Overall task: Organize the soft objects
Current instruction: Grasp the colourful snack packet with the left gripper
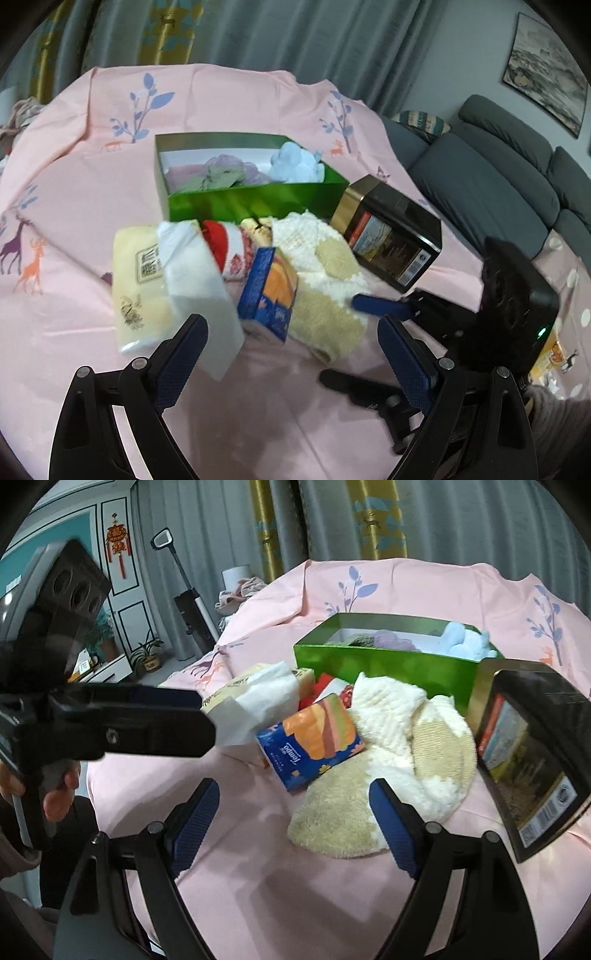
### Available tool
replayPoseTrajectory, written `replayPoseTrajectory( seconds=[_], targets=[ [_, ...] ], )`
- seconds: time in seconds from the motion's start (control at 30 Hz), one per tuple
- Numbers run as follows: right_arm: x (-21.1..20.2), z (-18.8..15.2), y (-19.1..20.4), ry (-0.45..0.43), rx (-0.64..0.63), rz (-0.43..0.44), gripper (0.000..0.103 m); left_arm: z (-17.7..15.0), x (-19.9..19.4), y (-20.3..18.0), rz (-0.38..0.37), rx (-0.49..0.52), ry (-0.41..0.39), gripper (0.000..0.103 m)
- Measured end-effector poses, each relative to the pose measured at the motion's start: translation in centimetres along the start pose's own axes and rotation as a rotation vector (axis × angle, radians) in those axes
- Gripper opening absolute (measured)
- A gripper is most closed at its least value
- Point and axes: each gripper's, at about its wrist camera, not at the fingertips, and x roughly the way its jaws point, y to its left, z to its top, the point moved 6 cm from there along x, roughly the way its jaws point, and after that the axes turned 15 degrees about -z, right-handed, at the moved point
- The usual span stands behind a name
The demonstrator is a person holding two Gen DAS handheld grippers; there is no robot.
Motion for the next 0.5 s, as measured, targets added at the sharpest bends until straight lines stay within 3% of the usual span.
replayPoseTrajectory(
  seconds=[0.1,0.17,0.3,0.5],
  targets=[
    [0.8,0.3,0.0,0.002,-0.011,0.005,0.083,0.5,0.7,0.2,0.004,0.023,0.008,0.092],
    [1.5,0.7,-0.1,0.009,-0.012,0.016,0.083,1.0,1.6,0.7,0.006,0.030,0.035,0.078],
    [2.2,1.5,0.0,0.022,-0.011,0.034,0.082,1.7,3.2,1.4,0.006,0.045,0.077,0.075],
    [4.3,2.3,0.1,0.078,-0.037,0.045,0.083,1.9,4.7,2.7,-0.008,0.016,0.141,0.052]
  ],
)
